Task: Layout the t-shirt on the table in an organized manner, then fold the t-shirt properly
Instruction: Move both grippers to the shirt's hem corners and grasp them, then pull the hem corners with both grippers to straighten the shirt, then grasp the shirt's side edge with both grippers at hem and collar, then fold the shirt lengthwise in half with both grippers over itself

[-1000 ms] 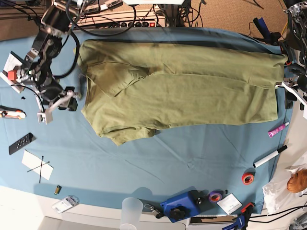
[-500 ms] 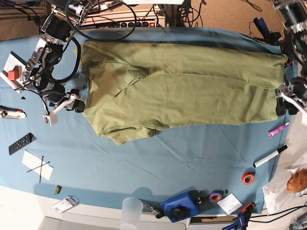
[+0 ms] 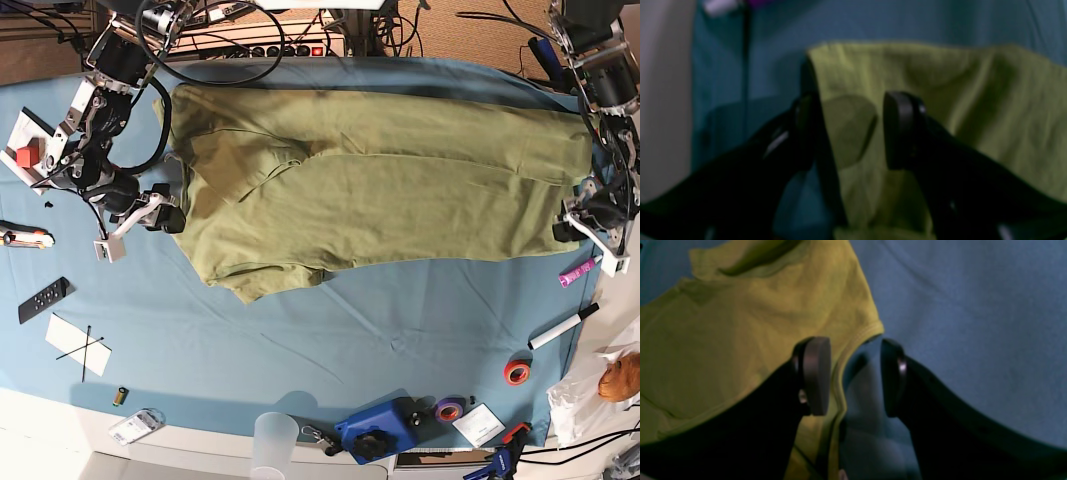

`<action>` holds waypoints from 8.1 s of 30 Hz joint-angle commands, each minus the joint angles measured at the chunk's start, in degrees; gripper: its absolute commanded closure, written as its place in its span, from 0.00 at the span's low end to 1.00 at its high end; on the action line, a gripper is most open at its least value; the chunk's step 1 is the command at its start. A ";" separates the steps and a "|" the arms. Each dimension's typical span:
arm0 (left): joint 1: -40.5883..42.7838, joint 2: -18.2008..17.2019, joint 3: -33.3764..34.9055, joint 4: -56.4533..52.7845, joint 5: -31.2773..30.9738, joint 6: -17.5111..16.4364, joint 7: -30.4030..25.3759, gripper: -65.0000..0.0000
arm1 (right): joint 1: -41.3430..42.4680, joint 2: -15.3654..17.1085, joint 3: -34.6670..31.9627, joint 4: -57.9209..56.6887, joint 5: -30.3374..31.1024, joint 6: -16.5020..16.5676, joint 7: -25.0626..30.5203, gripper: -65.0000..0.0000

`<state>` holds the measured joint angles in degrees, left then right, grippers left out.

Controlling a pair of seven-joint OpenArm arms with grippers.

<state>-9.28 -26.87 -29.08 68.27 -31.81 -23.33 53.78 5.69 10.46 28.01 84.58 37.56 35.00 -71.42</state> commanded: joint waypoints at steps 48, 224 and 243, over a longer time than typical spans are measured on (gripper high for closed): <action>-10.88 8.15 2.34 -0.28 0.11 -5.27 -7.65 1.00 | 2.89 9.53 -11.41 0.81 -20.92 -9.66 14.14 0.87; -17.53 1.84 8.90 -12.68 -10.75 -7.61 2.03 1.00 | 25.09 5.75 -18.95 -18.43 -9.94 -0.96 7.89 1.00; -12.52 -3.82 -5.33 -12.68 -36.63 -12.55 26.22 1.00 | 6.82 5.75 -18.84 15.47 -5.70 -2.67 3.69 1.00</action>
<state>-20.67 -29.41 -34.20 54.76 -66.32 -35.70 80.01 11.42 15.55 8.88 99.18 31.38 32.58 -68.79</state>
